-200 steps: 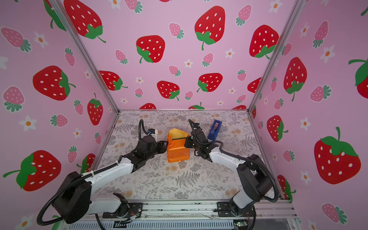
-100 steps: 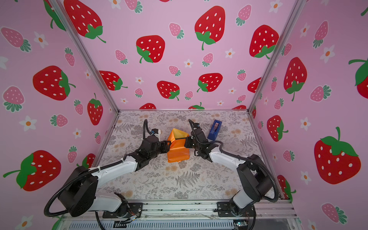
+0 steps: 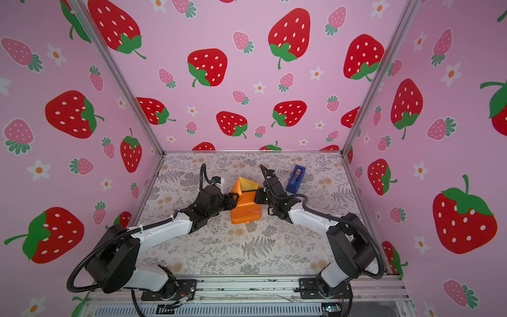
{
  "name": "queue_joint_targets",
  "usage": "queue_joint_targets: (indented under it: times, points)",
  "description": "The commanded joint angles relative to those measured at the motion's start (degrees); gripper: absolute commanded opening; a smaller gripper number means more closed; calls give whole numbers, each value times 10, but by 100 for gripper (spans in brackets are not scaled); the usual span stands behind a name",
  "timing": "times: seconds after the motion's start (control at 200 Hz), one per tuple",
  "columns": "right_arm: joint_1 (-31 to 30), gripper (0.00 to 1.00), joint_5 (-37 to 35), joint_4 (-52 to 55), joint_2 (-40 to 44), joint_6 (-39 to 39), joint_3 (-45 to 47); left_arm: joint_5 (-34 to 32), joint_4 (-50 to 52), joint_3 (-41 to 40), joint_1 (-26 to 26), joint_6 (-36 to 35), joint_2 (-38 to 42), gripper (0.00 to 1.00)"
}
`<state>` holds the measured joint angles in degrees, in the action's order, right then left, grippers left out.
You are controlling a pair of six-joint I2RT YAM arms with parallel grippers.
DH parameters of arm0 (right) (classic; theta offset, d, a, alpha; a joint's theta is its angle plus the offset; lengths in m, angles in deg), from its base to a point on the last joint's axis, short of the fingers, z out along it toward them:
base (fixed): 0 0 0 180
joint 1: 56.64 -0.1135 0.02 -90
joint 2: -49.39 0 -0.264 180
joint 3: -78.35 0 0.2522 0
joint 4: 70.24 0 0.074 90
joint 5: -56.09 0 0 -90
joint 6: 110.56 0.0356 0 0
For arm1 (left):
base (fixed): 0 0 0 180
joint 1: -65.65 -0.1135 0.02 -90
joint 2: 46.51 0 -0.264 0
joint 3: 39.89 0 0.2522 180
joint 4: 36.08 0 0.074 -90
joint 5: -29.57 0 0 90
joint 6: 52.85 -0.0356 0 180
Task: Wrap a gift box in wrapping paper
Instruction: Fold the seventh fold of the wrapping paper on the gift box.
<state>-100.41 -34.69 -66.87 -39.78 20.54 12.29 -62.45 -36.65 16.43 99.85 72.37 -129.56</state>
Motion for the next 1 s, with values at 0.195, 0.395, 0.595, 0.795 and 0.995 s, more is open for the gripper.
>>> queue_joint_targets:
  times: [0.195, 0.395, 0.595, 0.795, 0.995]
  points:
    - [-6, 23, 7, 46, 66, 7, 20, 17, 98, -9, 9, -2, -26, 54]
    - [-3, 44, 9, 53, 85, -12, 6, 21, 95, -10, 9, -1, -32, 54]
    - [-5, 51, -6, 117, 77, -4, -35, 26, 102, -6, 9, -3, -36, 52]
    - [-34, 32, -9, 183, 80, -17, -117, 24, 104, -11, 9, -2, -34, 49]
    - [-54, 11, 59, 226, -2, -28, -209, 26, 105, -9, 9, -1, -38, 47]
